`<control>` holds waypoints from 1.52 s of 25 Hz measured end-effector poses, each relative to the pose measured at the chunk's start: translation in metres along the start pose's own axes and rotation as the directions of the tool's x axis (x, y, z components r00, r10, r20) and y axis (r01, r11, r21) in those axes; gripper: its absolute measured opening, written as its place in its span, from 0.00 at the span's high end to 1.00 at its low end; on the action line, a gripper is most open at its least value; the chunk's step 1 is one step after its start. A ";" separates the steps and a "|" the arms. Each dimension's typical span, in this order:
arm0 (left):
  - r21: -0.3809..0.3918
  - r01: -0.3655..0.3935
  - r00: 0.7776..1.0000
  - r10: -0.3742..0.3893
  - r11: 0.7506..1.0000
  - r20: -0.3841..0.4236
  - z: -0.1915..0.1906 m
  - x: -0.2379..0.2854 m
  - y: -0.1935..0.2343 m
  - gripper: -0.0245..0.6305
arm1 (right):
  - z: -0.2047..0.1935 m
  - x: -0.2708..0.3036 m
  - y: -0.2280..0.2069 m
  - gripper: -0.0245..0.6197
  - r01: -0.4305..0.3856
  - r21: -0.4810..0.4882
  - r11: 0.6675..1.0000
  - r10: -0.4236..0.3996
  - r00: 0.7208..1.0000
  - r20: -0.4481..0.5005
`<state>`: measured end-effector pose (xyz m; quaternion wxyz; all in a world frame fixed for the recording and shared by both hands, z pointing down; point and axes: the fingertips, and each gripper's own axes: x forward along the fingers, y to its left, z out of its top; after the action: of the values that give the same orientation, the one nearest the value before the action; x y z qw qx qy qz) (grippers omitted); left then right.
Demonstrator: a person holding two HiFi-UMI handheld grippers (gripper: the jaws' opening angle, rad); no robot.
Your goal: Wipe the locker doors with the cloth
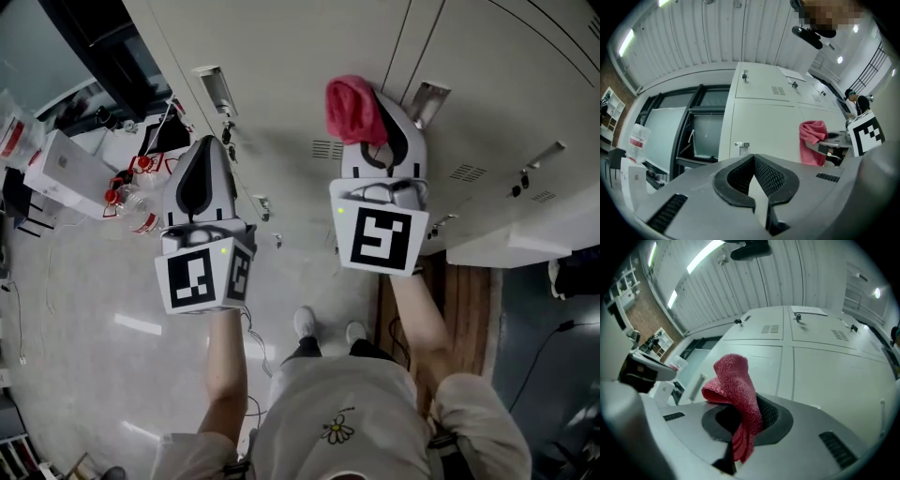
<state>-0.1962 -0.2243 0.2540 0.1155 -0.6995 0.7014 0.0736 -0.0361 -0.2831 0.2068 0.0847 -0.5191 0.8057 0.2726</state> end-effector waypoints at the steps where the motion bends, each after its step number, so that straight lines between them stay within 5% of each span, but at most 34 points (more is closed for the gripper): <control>1: 0.002 -0.006 1.000 0.006 1.000 -0.003 -0.001 -0.001 0.003 0.94 | 0.004 0.001 0.016 0.91 -0.037 0.020 0.999 0.036 0.999 0.020; 7: 0.035 -0.043 0.999 0.044 0.998 -0.003 -0.006 -0.014 0.028 0.94 | -0.022 0.008 0.107 0.91 -0.209 0.052 0.977 0.213 0.974 -0.078; 17: 0.069 -0.087 0.996 0.089 0.994 -0.020 -0.021 -0.032 0.073 0.94 | -0.050 0.032 0.172 0.91 -0.232 0.053 0.971 0.236 0.967 -0.092; 27: 0.061 -0.084 0.995 0.087 0.995 -0.048 -0.034 -0.028 0.085 0.94 | -0.067 0.042 0.172 0.91 -0.201 0.042 0.979 0.204 0.972 -0.119; 38: 0.032 -0.032 0.998 0.034 0.999 -0.045 -0.037 -0.016 0.060 0.94 | -0.084 0.015 0.109 0.91 -0.101 -0.050 0.994 0.091 0.982 -0.168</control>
<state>-0.2585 -0.2183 0.2901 0.1090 -0.6874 0.7164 0.0485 -0.1267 -0.3056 0.3092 -0.0107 -0.5027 0.8258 0.2555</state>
